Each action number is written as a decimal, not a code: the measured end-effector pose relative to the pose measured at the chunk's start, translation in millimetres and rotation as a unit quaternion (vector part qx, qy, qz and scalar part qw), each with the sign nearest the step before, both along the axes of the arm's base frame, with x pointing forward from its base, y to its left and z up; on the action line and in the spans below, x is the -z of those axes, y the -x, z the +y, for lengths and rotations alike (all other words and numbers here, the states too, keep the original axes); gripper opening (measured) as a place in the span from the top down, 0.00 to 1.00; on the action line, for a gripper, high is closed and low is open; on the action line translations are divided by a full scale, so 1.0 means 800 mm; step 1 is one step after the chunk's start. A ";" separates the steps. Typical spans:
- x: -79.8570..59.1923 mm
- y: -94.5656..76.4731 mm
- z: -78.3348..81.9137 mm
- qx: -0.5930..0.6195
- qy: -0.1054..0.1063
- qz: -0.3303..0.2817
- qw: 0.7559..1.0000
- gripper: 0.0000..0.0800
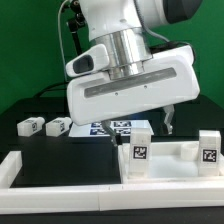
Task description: Assemble square table
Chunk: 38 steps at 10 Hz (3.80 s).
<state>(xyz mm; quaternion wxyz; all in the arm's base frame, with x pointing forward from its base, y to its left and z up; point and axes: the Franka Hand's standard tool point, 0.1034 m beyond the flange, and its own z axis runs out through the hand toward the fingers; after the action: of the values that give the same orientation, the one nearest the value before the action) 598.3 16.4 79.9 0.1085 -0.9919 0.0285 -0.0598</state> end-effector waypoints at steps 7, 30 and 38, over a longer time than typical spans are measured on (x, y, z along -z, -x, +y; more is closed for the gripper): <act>-0.003 -0.030 -0.008 0.026 0.033 0.035 0.999 0.19; 0.014 -0.030 -0.013 0.573 -0.079 0.137 0.804 0.63; 0.011 -0.036 -0.005 0.420 -0.054 0.089 0.902 0.21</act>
Offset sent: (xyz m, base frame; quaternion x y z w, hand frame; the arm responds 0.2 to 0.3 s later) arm 0.0285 -0.0383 -0.0029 -0.1307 -0.1069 0.0143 0.9855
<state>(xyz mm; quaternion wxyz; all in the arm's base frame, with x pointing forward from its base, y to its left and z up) 627.4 12.4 71.2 0.1237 -0.8818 0.4550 -0.0095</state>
